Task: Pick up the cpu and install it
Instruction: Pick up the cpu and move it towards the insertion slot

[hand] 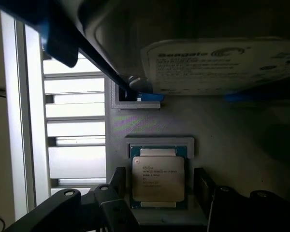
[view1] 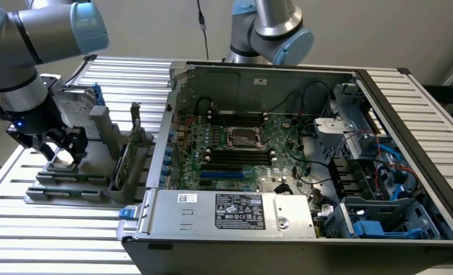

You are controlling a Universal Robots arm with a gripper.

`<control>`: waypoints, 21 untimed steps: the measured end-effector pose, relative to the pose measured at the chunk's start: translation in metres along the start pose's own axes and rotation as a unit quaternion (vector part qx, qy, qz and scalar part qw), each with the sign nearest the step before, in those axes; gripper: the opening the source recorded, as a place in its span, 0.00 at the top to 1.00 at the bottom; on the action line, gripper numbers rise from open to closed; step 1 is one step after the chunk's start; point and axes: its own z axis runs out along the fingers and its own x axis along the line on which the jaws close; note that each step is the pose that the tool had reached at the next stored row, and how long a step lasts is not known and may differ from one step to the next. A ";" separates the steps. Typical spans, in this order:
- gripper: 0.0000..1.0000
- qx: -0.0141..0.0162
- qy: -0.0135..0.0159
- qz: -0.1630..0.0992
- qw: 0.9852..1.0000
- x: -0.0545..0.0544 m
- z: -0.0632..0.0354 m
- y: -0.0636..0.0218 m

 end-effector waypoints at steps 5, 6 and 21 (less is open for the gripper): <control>0.33 0.000 0.000 0.005 1.000 0.000 0.0011 0.0000; 0.33 -0.001 0.000 0.006 1.000 0.000 0.0012 0.0000; 0.45 -0.004 0.000 0.012 1.000 0.000 0.0014 -0.0001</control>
